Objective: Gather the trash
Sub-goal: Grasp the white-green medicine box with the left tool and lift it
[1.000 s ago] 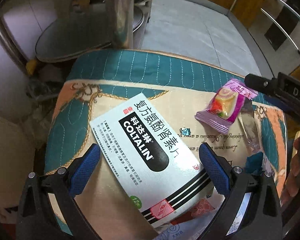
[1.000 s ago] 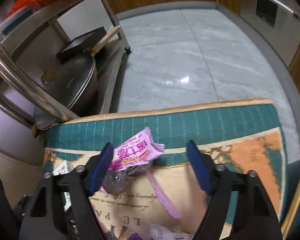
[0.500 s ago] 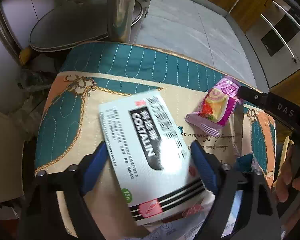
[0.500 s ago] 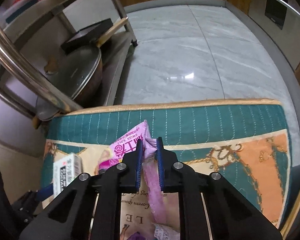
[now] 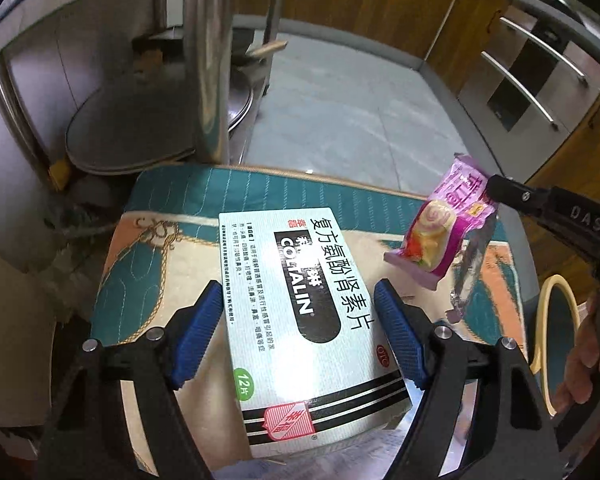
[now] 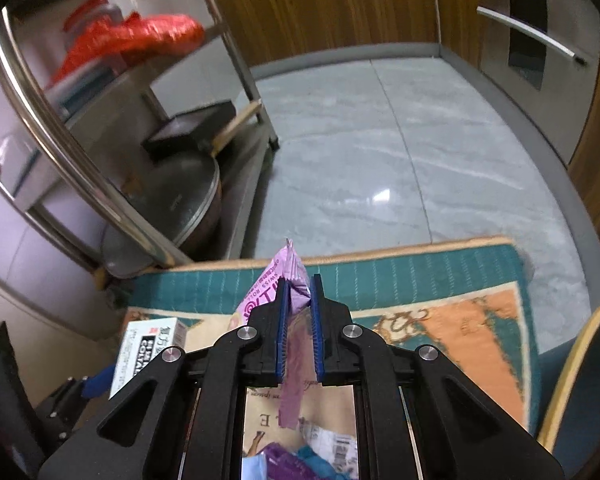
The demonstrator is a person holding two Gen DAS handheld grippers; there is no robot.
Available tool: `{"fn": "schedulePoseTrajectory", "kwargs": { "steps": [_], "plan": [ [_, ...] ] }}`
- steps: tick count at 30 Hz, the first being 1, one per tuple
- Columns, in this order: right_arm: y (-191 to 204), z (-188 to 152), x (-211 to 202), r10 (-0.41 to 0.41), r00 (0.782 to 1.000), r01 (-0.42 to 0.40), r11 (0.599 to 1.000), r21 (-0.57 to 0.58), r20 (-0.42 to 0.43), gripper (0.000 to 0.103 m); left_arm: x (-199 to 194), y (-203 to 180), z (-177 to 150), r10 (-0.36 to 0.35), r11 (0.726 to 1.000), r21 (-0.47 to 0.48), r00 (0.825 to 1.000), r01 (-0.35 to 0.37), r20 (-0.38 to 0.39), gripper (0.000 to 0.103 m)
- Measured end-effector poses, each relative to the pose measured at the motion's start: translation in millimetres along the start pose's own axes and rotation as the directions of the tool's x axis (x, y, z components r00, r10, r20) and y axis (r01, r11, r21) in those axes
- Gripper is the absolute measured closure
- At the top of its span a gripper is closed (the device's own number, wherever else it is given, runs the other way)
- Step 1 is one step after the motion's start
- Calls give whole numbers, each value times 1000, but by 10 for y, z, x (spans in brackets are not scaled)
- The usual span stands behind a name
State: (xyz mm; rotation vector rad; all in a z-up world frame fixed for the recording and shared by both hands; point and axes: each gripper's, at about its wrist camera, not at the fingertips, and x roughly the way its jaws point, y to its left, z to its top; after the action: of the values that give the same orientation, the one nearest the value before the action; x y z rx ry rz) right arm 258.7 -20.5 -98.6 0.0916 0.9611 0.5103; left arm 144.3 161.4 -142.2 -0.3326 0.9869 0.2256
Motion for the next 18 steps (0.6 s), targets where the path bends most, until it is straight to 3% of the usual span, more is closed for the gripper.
{"fn": "schedulePoseTrajectory", "kwargs": {
  "steps": [10, 12, 14, 16, 18],
  "plan": [
    [-188, -5, -931, -6, 990, 4, 1000, 19, 140, 91, -503, -393, -8, -39, 998, 54, 991, 33, 128, 27],
    [-231, -32, -1134, -12, 986, 8, 1000, 24, 164, 91, -597, -497, -2, -55, 996, 82, 989, 44, 138, 70],
    [-288, -64, -1327, -23, 981, 19, 1000, 24, 190, 91, -646, -605, -21, -88, 993, 93, 987, 76, 131, 70],
    [-363, -137, -1550, -52, 976, 48, 999, 22, 211, 91, -644, -754, -63, -121, 989, 103, 987, 110, 102, 79],
    [-456, -245, -1706, -82, 975, 81, 997, 17, 208, 91, -575, -874, -121, -94, 988, 132, 993, 85, 66, 83]
  ]
}}
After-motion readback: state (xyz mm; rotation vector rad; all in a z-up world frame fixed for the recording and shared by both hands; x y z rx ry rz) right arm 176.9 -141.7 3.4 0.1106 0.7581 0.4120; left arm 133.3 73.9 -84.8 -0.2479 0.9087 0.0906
